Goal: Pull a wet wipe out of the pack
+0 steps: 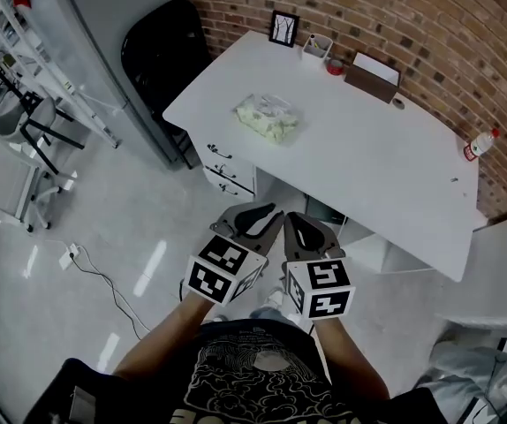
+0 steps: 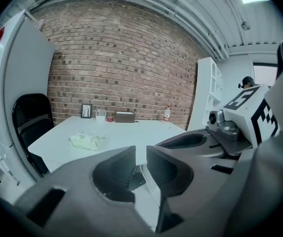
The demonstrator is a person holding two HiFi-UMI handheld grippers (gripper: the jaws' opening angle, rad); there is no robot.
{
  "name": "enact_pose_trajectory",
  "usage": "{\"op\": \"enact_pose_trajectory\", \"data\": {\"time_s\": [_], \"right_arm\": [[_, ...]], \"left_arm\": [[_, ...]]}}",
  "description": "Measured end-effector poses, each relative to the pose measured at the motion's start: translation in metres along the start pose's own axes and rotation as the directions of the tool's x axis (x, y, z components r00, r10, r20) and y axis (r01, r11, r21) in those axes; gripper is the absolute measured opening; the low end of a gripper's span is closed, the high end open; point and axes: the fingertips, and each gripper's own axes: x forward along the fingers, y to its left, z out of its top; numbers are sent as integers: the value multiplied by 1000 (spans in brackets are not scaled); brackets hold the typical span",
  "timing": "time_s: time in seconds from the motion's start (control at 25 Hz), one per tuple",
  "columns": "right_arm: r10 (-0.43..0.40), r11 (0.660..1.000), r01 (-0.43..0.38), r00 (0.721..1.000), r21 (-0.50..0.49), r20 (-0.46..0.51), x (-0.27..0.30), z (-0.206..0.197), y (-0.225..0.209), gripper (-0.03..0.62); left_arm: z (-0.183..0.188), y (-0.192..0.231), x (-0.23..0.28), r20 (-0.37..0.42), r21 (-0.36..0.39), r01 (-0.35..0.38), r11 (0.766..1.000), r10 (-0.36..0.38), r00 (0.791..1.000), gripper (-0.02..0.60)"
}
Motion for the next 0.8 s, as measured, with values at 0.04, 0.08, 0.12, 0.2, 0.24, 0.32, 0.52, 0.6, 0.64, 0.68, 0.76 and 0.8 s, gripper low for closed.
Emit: {"op": "enact_pose_trajectory", "data": {"time_s": [0.04, 0.08, 0.12, 0.2, 0.24, 0.32, 0.52, 0.6, 0.64, 0.68, 0.76, 0.8], "right_arm": [[8, 1000, -8, 1000, -1, 0, 1, 1, -5, 20], [16, 1000, -16, 1000, -3, -1, 3, 2, -10, 20], [25, 1000, -25, 1000, -6, 0, 4, 3, -14, 20], [44, 999, -44, 999, -13, 2, 7, 6, -21, 20], [54, 998, -54, 999, -17, 3, 8, 8, -25, 20], [71, 997, -71, 997, -26, 5, 11, 10, -31, 20], [106, 993, -105, 994, -44, 6, 16, 14, -41, 20], [116, 992, -115, 993, -45, 4, 19, 15, -44, 20], [120, 992, -120, 993, -44, 1, 21, 15, -45, 20], [124, 991, -124, 992, -42, -2, 24, 15, -46, 21], [131, 990, -131, 991, -42, -9, 28, 14, -47, 20], [134, 990, -135, 991, -43, -12, 31, 14, -47, 21]], "left_arm": [[2, 0, 5, -5, 1, -8, 1000, 8, 1000, 61], [3, 1, 10, -9, 1, -18, 1000, 18, 1000, 61], [4, 2, 15, -13, 1, -28, 1000, 28, 1000, 61], [7, 4, 24, -21, -4, -47, 999, 47, 999, 61], [9, 5, 28, -25, -7, -54, 998, 54, 998, 61], [11, 7, 35, -30, -15, -69, 998, 68, 997, 61], [13, 14, 44, -33, -27, -110, 994, 109, 993, 61], [13, 19, 46, -34, -36, -125, 991, 124, 992, 61], [13, 21, 47, -35, -39, -132, 990, 131, 991, 61], [13, 24, 49, -34, -39, -140, 989, 139, 990, 61], [12, 30, 50, -32, -38, -155, 987, 154, 988, 61], [12, 32, 52, -31, -40, -158, 987, 157, 987, 61]]}}
